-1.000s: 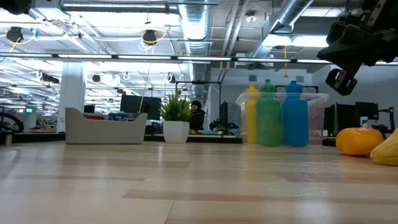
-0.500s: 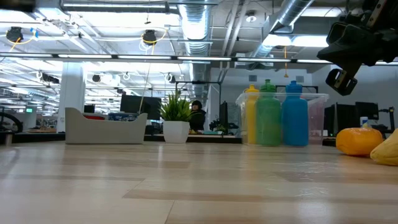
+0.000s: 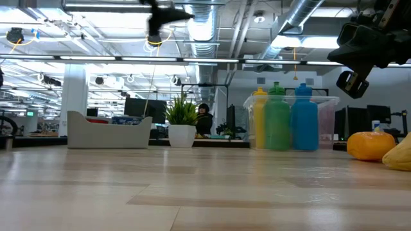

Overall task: Pick & Place Food Item
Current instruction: Put the yellow mango into the bottom transparent bin

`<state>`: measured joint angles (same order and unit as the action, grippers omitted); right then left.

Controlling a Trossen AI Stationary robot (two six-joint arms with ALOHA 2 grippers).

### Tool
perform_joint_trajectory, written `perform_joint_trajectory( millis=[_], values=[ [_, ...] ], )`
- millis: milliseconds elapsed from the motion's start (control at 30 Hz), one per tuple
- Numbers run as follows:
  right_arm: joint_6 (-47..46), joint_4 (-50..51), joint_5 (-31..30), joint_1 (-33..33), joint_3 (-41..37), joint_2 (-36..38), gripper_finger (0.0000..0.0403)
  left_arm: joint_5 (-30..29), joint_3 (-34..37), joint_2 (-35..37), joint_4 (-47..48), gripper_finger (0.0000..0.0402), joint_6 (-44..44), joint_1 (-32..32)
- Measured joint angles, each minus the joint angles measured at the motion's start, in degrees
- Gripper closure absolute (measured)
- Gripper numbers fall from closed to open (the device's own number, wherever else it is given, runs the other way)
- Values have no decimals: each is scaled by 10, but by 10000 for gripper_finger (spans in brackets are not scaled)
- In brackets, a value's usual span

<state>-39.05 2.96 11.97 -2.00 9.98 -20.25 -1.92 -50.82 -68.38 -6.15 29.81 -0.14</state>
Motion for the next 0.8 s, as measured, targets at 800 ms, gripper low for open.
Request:
perform_joint_trajectory(
  millis=[800],
  values=[
    [0,0,0,0,0,0,397,71,-163,-24,224,162,-118,36]
  ],
)
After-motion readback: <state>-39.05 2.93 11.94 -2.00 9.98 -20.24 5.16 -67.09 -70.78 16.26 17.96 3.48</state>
